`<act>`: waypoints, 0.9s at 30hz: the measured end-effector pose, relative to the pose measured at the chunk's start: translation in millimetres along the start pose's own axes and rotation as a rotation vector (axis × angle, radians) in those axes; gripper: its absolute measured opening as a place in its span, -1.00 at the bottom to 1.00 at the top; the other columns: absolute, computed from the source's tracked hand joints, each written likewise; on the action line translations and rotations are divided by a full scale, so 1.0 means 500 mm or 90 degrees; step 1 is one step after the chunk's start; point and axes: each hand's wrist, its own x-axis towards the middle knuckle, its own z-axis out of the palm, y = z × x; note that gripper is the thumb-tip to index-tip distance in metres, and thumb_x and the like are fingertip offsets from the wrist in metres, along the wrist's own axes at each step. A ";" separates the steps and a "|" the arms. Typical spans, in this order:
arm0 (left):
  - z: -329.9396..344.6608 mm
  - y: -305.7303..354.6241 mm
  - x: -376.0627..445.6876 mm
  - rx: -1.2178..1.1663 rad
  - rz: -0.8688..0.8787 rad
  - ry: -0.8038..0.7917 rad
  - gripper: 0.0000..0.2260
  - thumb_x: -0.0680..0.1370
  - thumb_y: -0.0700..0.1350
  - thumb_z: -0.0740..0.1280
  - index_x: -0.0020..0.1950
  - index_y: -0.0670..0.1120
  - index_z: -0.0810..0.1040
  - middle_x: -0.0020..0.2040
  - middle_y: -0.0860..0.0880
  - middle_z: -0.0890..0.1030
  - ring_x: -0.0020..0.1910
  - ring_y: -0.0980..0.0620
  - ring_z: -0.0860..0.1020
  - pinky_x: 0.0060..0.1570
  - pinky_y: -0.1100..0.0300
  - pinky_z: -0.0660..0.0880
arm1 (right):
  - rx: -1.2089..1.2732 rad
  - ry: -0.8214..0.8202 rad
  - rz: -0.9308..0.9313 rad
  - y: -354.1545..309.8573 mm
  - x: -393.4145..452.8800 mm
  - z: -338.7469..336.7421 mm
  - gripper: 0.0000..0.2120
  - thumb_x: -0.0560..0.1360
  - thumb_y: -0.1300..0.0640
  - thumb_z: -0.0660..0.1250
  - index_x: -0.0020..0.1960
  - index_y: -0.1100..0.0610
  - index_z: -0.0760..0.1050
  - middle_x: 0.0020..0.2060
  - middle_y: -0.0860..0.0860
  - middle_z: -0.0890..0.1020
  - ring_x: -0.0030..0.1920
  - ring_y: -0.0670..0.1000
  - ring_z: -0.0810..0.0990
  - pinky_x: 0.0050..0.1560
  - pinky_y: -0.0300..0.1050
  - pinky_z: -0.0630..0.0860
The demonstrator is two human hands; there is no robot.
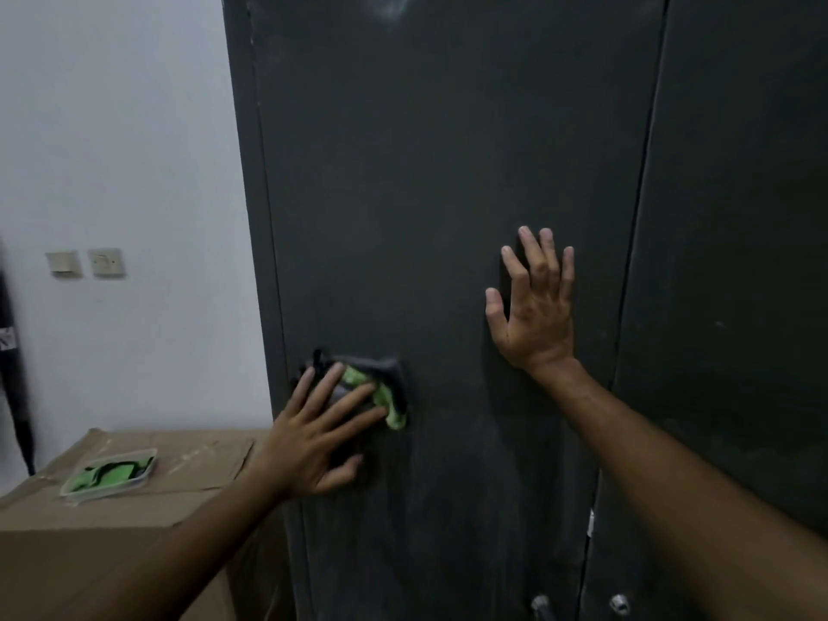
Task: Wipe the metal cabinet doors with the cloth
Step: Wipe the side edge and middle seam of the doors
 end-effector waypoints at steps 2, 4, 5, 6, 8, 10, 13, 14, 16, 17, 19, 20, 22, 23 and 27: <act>-0.010 -0.017 -0.041 0.003 0.001 -0.011 -0.37 0.56 0.22 0.31 0.62 0.10 0.36 0.59 -0.10 0.42 0.66 -0.33 0.15 0.58 -0.38 0.11 | -0.005 0.002 0.009 -0.005 -0.001 0.002 -0.46 0.57 0.01 0.29 0.48 0.19 0.32 0.57 0.21 0.27 0.60 0.28 0.14 0.54 0.42 0.08; -0.025 -0.037 -0.022 -0.004 -0.063 0.018 -0.42 0.58 0.21 0.32 0.59 0.07 0.42 0.58 -0.11 0.42 0.64 -0.36 0.18 0.55 -0.42 0.16 | -0.006 0.003 0.021 -0.012 -0.002 0.005 -0.46 0.58 0.00 0.28 0.49 0.20 0.32 0.57 0.22 0.27 0.60 0.29 0.14 0.54 0.43 0.08; -0.032 -0.044 0.006 -0.008 -0.113 0.043 -0.43 0.58 0.21 0.33 0.57 0.05 0.45 0.59 -0.13 0.41 0.63 -0.38 0.19 0.55 -0.43 0.14 | -0.005 0.005 0.024 -0.015 -0.003 0.008 -0.45 0.58 0.00 0.28 0.49 0.21 0.32 0.57 0.23 0.27 0.60 0.30 0.14 0.54 0.43 0.08; -0.037 -0.047 0.042 -0.013 -0.167 0.065 -0.43 0.58 0.21 0.34 0.55 0.02 0.47 0.60 -0.15 0.39 0.63 -0.40 0.17 0.56 -0.43 0.10 | -0.007 0.006 0.026 -0.017 -0.004 0.009 -0.45 0.58 -0.01 0.28 0.49 0.21 0.32 0.57 0.23 0.26 0.60 0.30 0.14 0.53 0.43 0.08; -0.036 -0.039 0.117 -0.031 -0.265 0.090 -0.40 0.58 0.24 0.32 0.55 -0.01 0.48 0.63 -0.16 0.33 0.64 -0.41 0.11 0.58 -0.43 -0.01 | -0.014 0.002 0.029 -0.016 -0.006 0.009 -0.45 0.58 -0.01 0.28 0.49 0.21 0.32 0.57 0.24 0.26 0.60 0.31 0.14 0.53 0.43 0.08; -0.020 -0.006 0.151 -0.046 -0.273 0.087 -0.36 0.56 0.28 0.31 0.58 0.00 0.45 0.64 -0.16 0.29 0.65 -0.41 0.07 0.58 -0.43 -0.07 | -0.015 -0.001 0.028 -0.015 -0.006 0.006 -0.45 0.58 -0.01 0.29 0.49 0.22 0.33 0.57 0.24 0.26 0.60 0.31 0.14 0.54 0.43 0.07; 0.016 0.044 0.075 -0.038 -0.102 0.023 -0.32 0.55 0.28 0.33 0.63 0.07 0.35 0.65 -0.13 0.29 0.66 -0.38 0.08 0.58 -0.43 -0.01 | -0.015 -0.006 0.032 -0.017 -0.003 0.003 -0.46 0.58 -0.01 0.29 0.49 0.21 0.33 0.57 0.23 0.26 0.60 0.31 0.14 0.54 0.43 0.07; 0.022 0.050 0.030 -0.032 -0.051 -0.004 -0.33 0.56 0.28 0.31 0.64 0.09 0.33 0.65 -0.11 0.31 0.66 -0.37 0.09 0.58 -0.42 0.03 | -0.012 -0.008 0.035 -0.017 -0.003 0.003 -0.46 0.59 -0.01 0.29 0.49 0.20 0.33 0.57 0.23 0.26 0.60 0.30 0.14 0.54 0.42 0.07; 0.019 0.037 -0.041 -0.023 0.006 -0.034 -0.36 0.57 0.26 0.30 0.64 0.11 0.35 0.64 -0.07 0.34 0.67 -0.33 0.11 0.59 -0.38 0.06 | -0.014 -0.004 0.044 -0.023 -0.008 0.005 -0.46 0.59 -0.01 0.28 0.49 0.19 0.31 0.58 0.22 0.26 0.61 0.30 0.14 0.54 0.42 0.08; 0.012 0.024 -0.057 -0.021 0.016 -0.035 -0.37 0.57 0.25 0.32 0.62 0.11 0.37 0.63 -0.06 0.36 0.67 -0.33 0.12 0.60 -0.36 0.06 | -0.018 0.000 0.052 -0.029 -0.011 0.007 -0.45 0.59 -0.02 0.28 0.50 0.19 0.30 0.58 0.22 0.25 0.61 0.29 0.14 0.54 0.42 0.08; -0.005 0.002 -0.044 -0.011 -0.020 -0.004 -0.40 0.57 0.22 0.34 0.60 0.10 0.42 0.61 -0.07 0.39 0.65 -0.34 0.16 0.60 -0.36 0.08 | -0.017 -0.002 0.069 -0.042 -0.019 0.011 -0.43 0.60 -0.06 0.27 0.51 0.20 0.29 0.59 0.24 0.23 0.61 0.29 0.12 0.55 0.41 0.06; -0.012 -0.004 -0.017 -0.007 -0.073 0.029 -0.40 0.57 0.22 0.35 0.59 0.08 0.43 0.61 -0.09 0.39 0.64 -0.36 0.18 0.58 -0.38 0.09 | -0.017 -0.006 0.072 -0.047 -0.024 0.014 -0.41 0.60 -0.08 0.26 0.52 0.20 0.28 0.59 0.25 0.22 0.61 0.30 0.11 0.55 0.41 0.05; -0.017 -0.007 0.057 -0.010 -0.213 0.086 -0.39 0.57 0.23 0.34 0.58 0.05 0.40 0.62 -0.12 0.35 0.63 -0.40 0.16 0.58 -0.41 0.04 | -0.023 -0.015 0.066 -0.052 -0.033 0.016 -0.38 0.60 -0.11 0.25 0.53 0.21 0.28 0.59 0.27 0.20 0.61 0.31 0.10 0.55 0.41 0.05; -0.013 0.001 0.092 -0.020 -0.279 0.101 -0.39 0.57 0.25 0.32 0.58 0.04 0.39 0.62 -0.13 0.32 0.63 -0.41 0.13 0.59 -0.41 -0.02 | -0.023 -0.020 0.060 -0.051 -0.037 0.016 -0.37 0.60 -0.11 0.24 0.54 0.22 0.28 0.59 0.27 0.20 0.61 0.32 0.10 0.55 0.42 0.05; 0.029 0.067 0.077 -0.047 -0.248 0.092 -0.37 0.54 0.27 0.32 0.56 0.05 0.40 0.61 -0.12 0.31 0.64 -0.39 0.09 0.58 -0.41 -0.05 | -0.019 -0.040 0.043 -0.044 -0.040 0.011 -0.35 0.59 -0.13 0.24 0.54 0.24 0.29 0.59 0.30 0.19 0.61 0.34 0.10 0.54 0.43 0.05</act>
